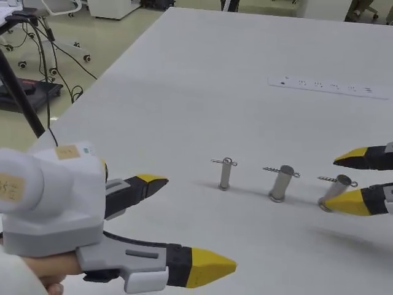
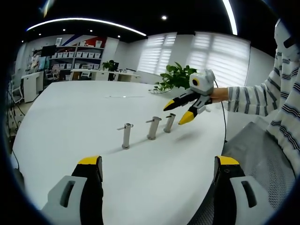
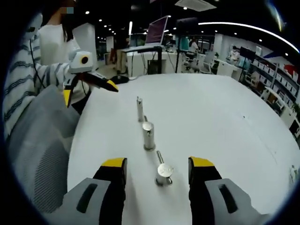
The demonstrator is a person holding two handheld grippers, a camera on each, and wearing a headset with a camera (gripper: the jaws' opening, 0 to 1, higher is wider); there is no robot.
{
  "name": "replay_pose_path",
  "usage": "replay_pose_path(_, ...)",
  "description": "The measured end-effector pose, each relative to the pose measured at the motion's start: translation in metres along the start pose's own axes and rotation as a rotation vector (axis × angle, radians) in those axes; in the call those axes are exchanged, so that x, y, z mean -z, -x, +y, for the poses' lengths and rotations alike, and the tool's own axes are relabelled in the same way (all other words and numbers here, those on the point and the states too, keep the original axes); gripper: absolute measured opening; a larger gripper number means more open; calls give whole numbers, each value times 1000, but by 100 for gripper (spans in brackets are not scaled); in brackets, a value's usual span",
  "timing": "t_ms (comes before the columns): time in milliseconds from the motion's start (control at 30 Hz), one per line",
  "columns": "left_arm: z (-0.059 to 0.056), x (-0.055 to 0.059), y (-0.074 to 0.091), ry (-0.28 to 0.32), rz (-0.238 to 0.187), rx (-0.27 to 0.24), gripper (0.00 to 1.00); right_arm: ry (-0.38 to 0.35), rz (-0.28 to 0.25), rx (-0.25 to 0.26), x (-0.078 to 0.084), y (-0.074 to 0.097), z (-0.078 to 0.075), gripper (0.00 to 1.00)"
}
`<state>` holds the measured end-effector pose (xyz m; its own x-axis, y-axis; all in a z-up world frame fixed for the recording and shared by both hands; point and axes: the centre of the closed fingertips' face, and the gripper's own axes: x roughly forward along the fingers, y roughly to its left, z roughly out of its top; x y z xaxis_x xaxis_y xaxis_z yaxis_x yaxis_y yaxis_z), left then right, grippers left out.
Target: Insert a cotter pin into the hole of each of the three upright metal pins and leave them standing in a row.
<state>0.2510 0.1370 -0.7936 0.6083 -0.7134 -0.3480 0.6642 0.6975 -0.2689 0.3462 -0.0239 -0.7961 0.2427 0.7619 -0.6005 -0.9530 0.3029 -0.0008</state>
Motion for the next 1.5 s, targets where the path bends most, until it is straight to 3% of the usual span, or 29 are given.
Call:
replay_pose_path(67, 2, -1, 1, 0, -3, -6, 99, -46, -39, 27, -4, 6, 3, 61)
replay_pose_path(300, 8, -6, 6, -5, -17, -25, 99, -163, -91, 105, 2, 24, 7, 74)
replay_pose_path(433, 11, -8, 8, -3, -23, -38, 99, -216, -109, 134, 8, 32, 11, 82)
replay_pose_path(600, 16, -8, 12, 3, -26, -52, 99, -245, -129, 164, 13, 42, 18, 84)
replay_pose_path(900, 22, -7, 20, 8, -27, -78, 99, -346, -155, 222, 25, 59, 23, 100)
replay_pose_path(1500, 33, 2, 38, 22, -9, -127, 99, -469, -146, 277, 53, 83, 38, 100)
